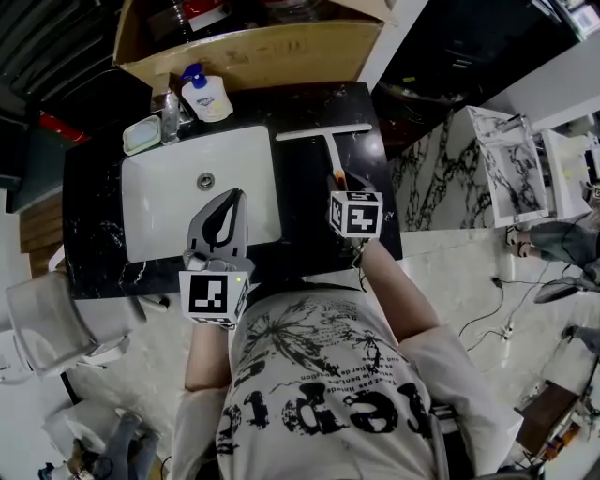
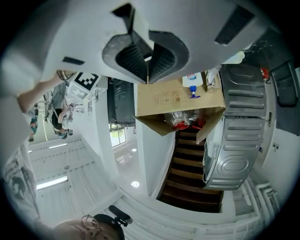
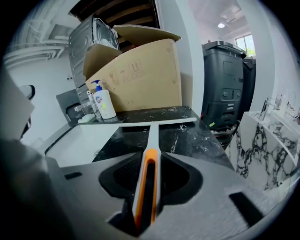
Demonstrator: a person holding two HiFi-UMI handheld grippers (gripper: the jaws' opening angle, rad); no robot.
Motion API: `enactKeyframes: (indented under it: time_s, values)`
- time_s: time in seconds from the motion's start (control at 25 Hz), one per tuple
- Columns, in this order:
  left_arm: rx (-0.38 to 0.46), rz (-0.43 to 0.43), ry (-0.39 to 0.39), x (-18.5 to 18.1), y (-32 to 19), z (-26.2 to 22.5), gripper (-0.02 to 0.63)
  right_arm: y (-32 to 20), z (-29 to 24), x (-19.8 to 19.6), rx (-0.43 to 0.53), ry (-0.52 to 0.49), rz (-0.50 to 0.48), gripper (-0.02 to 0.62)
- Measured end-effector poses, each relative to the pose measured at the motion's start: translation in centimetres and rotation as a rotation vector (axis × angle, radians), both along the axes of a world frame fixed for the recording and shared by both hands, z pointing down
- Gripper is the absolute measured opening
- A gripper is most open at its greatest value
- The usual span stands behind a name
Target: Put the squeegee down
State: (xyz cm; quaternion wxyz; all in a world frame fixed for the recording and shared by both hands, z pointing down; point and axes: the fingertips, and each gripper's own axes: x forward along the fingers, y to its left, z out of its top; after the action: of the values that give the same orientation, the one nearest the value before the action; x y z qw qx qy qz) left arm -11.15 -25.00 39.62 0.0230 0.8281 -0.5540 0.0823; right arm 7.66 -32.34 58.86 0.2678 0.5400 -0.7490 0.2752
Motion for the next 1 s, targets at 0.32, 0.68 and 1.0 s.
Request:
enactKeyframes:
  time_s: [0.32,0.68,1.0]
  values:
    - [0.034,-0.012,0.012,0.1,-0.1,-0.4,0.014,0.4,1.5,0.3,-0.052,0.059,-0.021,0.13]
    - [0.022,-0.014,0.027,0.7,0.2,-0.3,0.014,0.8,1.5,-0.9,-0.06,0.028,-0.064,0.289]
    - [0.042,-0.009,0.018,1.2,0.8,-1.0,0.014,1.0,-3.6,0.5,0.102,0.054,-0.058,0.193]
